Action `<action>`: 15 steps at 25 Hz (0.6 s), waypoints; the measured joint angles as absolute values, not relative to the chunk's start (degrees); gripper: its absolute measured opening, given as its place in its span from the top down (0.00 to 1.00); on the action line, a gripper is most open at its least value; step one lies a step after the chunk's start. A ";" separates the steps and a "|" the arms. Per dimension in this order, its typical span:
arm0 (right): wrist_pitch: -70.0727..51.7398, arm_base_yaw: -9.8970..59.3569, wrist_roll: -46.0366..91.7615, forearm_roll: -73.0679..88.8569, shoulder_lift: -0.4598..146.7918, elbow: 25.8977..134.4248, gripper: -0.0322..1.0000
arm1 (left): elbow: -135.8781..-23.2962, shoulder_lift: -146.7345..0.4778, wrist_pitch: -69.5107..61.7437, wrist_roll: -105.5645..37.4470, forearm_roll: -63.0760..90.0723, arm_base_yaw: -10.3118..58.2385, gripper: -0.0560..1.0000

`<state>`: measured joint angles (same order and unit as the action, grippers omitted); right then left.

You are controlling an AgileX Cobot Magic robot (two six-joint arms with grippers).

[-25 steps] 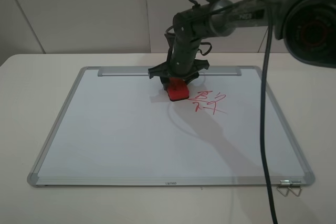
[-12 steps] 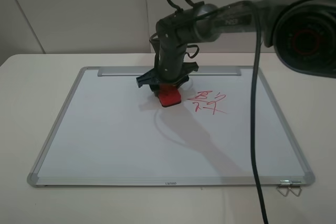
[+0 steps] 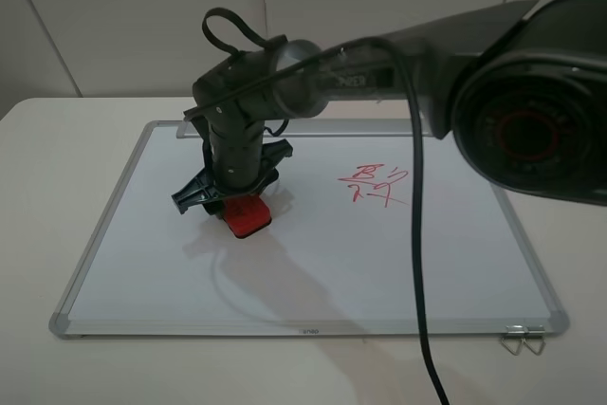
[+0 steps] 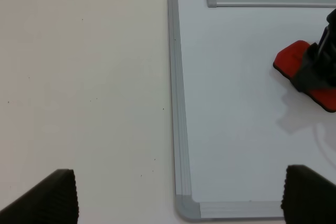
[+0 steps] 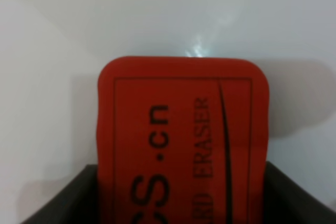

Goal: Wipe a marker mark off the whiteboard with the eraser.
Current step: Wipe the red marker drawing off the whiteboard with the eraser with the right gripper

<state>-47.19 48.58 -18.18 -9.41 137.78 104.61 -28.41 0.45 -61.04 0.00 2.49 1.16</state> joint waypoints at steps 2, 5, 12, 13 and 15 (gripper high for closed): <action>-47.20 48.59 -17.63 -9.15 137.75 104.61 0.48 | -28.41 0.45 -61.04 0.00 2.49 1.16 0.21; -47.20 47.99 -17.38 -8.89 137.80 104.61 0.48 | -28.41 0.45 -61.04 0.00 2.49 1.16 0.21; -47.20 41.40 -17.20 -7.80 137.80 104.61 0.48 | -28.41 0.45 -61.04 0.00 2.49 1.16 0.21; -47.20 39.94 -17.20 -7.80 137.80 104.67 0.48 | -28.41 0.45 -61.04 0.00 2.49 1.16 0.21; -47.20 37.29 -17.20 -7.80 137.80 104.73 0.48 | -28.41 0.45 -61.04 0.00 2.49 1.16 0.21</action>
<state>-47.20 37.29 -17.20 -7.80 137.80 104.73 -28.41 0.45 -61.04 0.00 2.49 1.16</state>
